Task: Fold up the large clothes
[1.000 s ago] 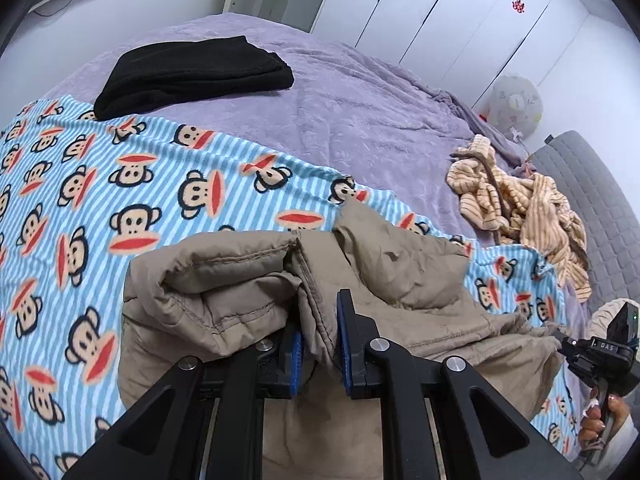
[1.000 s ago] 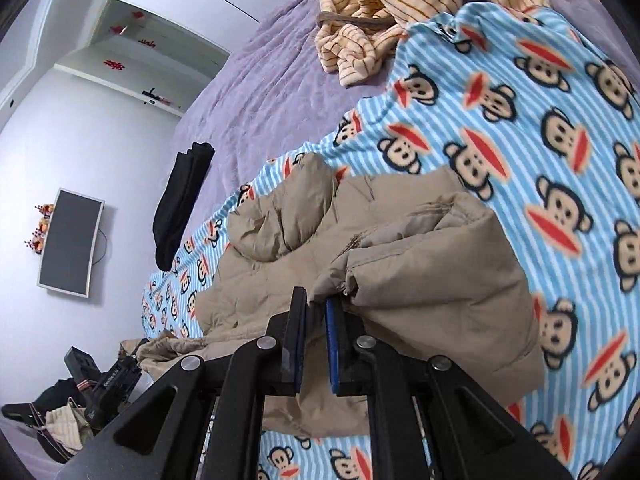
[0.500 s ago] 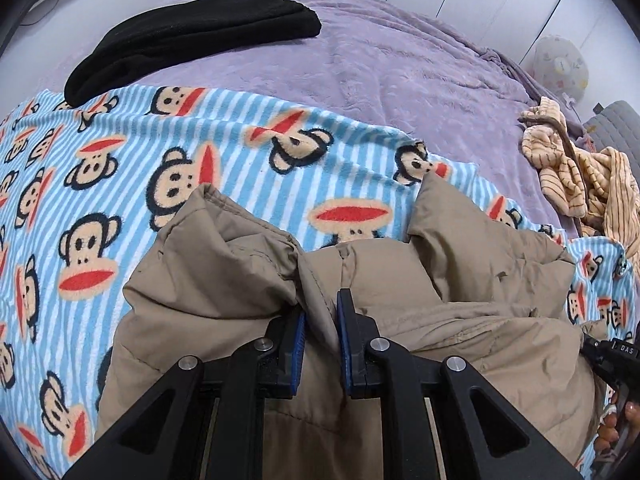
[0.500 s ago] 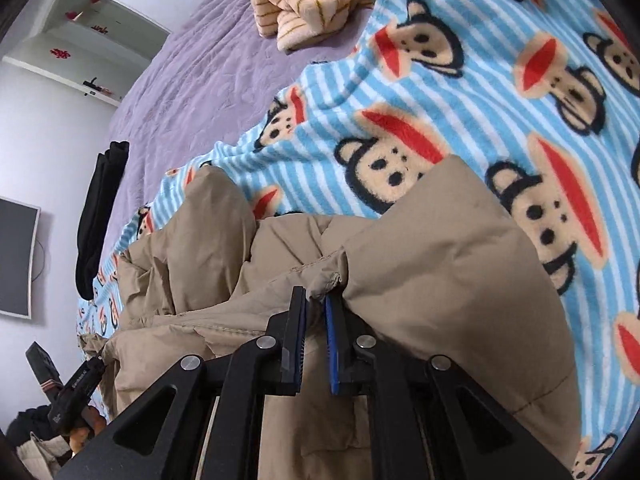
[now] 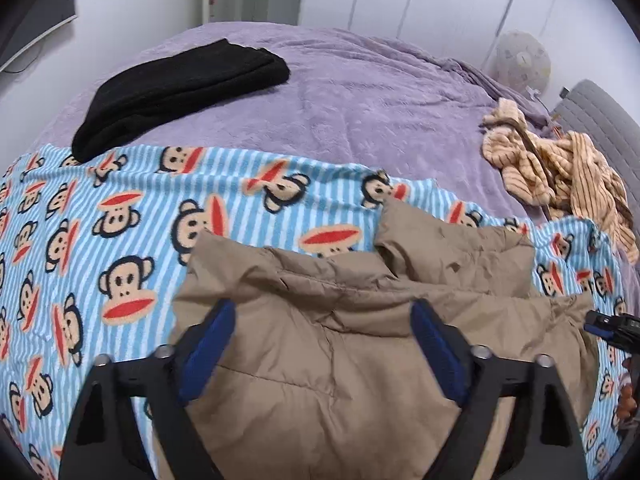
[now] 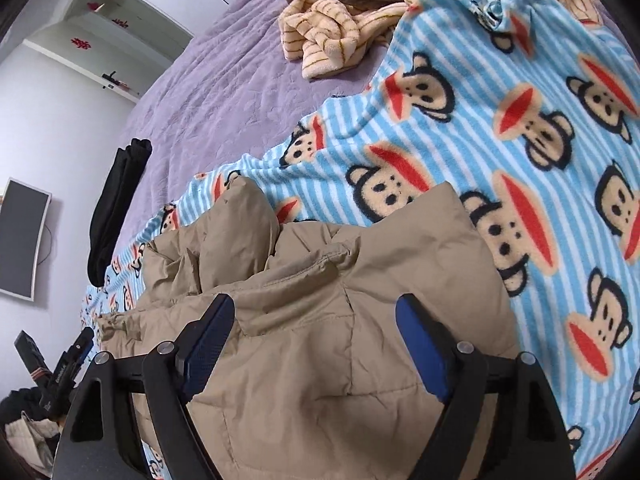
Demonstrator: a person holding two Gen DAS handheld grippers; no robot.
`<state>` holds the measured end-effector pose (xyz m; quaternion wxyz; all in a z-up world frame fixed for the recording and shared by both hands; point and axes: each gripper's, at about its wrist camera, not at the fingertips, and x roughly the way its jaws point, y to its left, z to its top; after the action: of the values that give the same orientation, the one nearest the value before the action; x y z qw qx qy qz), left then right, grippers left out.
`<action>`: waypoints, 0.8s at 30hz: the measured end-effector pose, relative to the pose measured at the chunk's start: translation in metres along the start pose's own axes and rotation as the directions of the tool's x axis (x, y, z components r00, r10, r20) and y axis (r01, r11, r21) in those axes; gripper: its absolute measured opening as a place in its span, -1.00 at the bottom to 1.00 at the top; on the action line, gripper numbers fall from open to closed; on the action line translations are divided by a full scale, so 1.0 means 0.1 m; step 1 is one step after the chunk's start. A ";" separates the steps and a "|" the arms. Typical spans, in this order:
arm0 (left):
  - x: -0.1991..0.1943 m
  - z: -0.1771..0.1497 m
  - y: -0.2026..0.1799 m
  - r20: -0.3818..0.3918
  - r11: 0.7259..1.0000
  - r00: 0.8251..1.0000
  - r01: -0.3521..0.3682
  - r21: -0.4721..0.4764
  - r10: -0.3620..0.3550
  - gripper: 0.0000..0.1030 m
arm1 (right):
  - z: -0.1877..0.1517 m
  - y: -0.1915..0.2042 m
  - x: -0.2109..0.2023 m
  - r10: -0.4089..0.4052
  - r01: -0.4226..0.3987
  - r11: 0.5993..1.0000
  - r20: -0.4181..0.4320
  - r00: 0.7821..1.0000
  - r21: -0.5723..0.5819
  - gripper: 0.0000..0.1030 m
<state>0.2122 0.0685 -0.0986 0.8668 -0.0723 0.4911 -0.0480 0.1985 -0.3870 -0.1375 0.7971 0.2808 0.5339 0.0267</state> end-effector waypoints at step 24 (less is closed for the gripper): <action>0.95 0.02 -0.02 -0.032 0.988 0.988 -0.152 -0.020 0.151 0.09 | 0.15 -0.08 1.01 -0.177 0.181 0.970 0.036 0.984 -0.161 -1.00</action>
<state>0.2628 0.0520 -0.1774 0.8596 -0.0440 0.5086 0.0225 0.2525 -0.3657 -0.2219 0.8223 0.1654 0.5445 -0.0043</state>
